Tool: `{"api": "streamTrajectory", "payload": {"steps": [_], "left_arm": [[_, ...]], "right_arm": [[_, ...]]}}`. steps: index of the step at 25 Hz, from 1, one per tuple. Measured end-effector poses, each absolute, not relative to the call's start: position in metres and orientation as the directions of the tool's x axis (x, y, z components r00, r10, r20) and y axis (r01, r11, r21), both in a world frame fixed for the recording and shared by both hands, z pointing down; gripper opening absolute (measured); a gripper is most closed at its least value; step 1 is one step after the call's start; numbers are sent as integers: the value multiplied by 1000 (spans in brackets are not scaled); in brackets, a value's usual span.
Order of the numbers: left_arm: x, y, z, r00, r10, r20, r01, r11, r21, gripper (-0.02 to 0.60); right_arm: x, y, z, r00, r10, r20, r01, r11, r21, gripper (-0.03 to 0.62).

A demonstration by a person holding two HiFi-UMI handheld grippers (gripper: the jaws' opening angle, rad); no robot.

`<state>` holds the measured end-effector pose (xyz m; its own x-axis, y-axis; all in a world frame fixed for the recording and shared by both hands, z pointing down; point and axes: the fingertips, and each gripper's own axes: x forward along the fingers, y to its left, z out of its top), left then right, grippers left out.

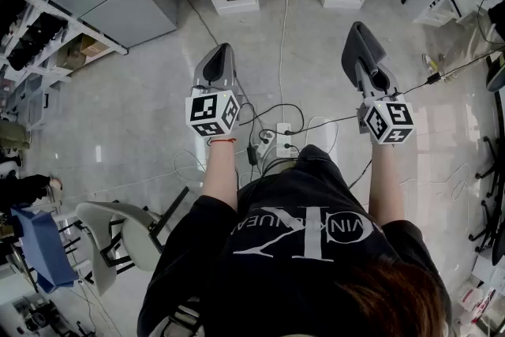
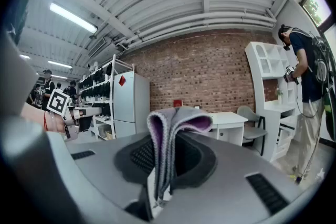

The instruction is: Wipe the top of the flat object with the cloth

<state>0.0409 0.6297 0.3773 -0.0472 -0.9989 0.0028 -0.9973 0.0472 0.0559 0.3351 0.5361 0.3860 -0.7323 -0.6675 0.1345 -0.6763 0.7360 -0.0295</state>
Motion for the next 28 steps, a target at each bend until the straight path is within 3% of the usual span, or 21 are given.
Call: {"api": "streamTrajectory", "payload": {"steps": [18,28], "left_arm": [[12,602,383,-58,-998,-6,-994,57,90,11],[-13,501,378,-68,-998,-10,-993,67,100,11]], "right_arm": [[306,498,391,-738,-664,121,-671,741,-31,55],[261,396,386,-792,-598,122,-602,798,0,55]]}}
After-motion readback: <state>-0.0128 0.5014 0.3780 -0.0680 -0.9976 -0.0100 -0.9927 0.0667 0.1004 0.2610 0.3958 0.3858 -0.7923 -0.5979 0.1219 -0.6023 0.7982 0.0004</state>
